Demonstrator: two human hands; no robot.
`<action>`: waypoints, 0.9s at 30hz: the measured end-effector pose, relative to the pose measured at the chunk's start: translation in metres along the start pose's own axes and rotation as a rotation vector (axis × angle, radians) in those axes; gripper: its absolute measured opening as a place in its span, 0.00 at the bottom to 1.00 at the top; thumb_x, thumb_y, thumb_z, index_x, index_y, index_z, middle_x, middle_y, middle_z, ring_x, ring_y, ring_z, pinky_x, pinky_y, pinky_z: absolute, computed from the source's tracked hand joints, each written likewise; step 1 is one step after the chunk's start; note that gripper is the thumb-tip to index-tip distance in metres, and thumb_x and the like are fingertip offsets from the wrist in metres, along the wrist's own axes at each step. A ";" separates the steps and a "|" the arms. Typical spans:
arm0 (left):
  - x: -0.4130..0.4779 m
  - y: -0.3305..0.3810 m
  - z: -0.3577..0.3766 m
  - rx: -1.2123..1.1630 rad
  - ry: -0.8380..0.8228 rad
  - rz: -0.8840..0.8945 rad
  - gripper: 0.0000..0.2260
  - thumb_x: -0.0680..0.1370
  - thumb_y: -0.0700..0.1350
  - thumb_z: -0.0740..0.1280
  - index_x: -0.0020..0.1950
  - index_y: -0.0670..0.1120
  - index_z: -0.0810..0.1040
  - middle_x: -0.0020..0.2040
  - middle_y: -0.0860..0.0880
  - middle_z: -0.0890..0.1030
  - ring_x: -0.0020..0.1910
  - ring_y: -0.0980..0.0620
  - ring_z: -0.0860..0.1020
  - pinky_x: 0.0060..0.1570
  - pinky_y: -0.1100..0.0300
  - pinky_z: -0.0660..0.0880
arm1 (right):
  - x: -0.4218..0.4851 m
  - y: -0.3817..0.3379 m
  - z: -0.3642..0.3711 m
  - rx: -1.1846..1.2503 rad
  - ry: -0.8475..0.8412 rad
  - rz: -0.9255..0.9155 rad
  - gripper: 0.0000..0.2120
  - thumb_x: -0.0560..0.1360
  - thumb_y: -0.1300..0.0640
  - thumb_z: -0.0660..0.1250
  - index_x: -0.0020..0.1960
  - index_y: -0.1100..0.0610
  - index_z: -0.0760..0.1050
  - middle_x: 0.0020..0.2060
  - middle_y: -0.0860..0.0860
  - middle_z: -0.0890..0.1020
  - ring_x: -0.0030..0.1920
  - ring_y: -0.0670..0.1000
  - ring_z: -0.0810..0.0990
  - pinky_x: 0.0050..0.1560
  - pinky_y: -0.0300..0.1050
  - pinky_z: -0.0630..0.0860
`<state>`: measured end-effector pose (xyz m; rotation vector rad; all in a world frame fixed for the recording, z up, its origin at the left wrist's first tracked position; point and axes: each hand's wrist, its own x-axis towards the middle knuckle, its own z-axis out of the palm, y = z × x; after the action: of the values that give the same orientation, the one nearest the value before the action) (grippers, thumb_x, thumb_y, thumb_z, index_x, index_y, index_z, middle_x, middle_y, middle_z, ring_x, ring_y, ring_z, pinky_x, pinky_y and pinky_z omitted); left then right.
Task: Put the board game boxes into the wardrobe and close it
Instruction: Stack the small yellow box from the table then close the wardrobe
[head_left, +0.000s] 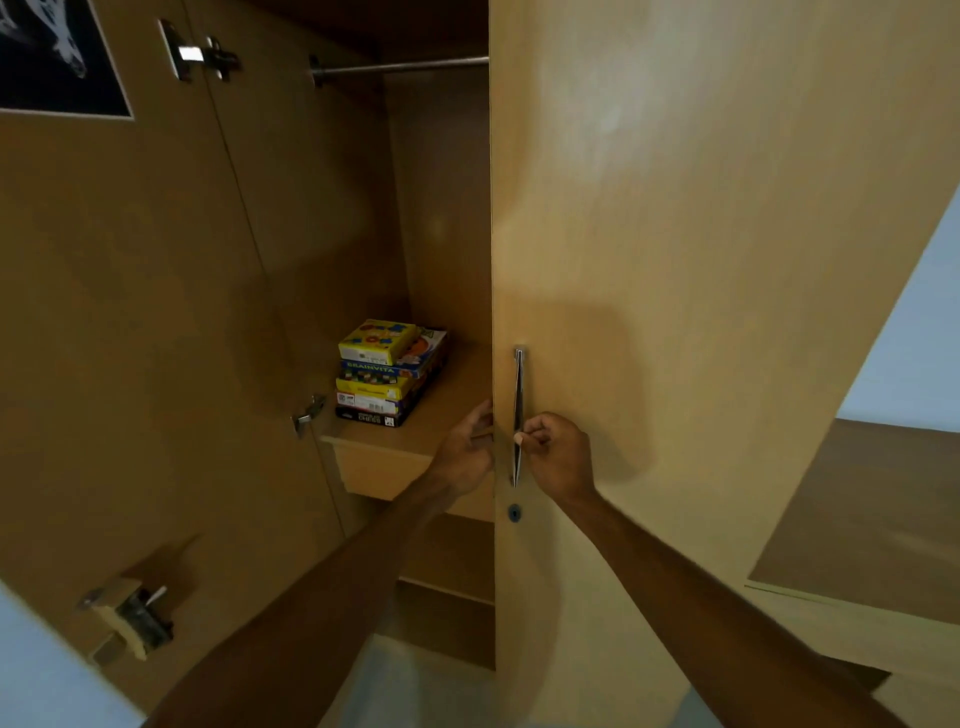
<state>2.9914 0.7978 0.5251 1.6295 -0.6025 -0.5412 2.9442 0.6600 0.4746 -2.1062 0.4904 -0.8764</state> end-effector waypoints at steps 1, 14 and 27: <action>0.007 0.000 -0.001 0.008 -0.009 0.006 0.35 0.73 0.21 0.60 0.77 0.43 0.60 0.64 0.45 0.72 0.49 0.59 0.75 0.32 0.69 0.77 | 0.005 0.002 0.003 -0.004 0.010 -0.005 0.04 0.71 0.56 0.73 0.41 0.54 0.79 0.32 0.47 0.81 0.34 0.47 0.80 0.39 0.46 0.79; 0.058 0.000 -0.010 0.115 -0.089 0.047 0.36 0.74 0.26 0.62 0.76 0.54 0.59 0.60 0.59 0.72 0.59 0.59 0.73 0.35 0.68 0.76 | 0.050 0.019 0.020 -0.004 0.053 0.021 0.04 0.72 0.55 0.73 0.43 0.55 0.80 0.34 0.48 0.83 0.35 0.47 0.81 0.41 0.49 0.81; 0.083 -0.007 -0.010 0.093 -0.100 0.064 0.33 0.75 0.32 0.68 0.73 0.58 0.62 0.62 0.59 0.72 0.60 0.59 0.72 0.43 0.67 0.77 | 0.057 0.029 0.023 0.037 0.020 0.037 0.06 0.73 0.60 0.71 0.49 0.58 0.81 0.39 0.48 0.83 0.40 0.45 0.82 0.39 0.27 0.74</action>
<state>3.0611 0.7516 0.5184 1.6713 -0.7611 -0.5566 2.9991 0.6200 0.4651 -2.0506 0.5181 -0.8801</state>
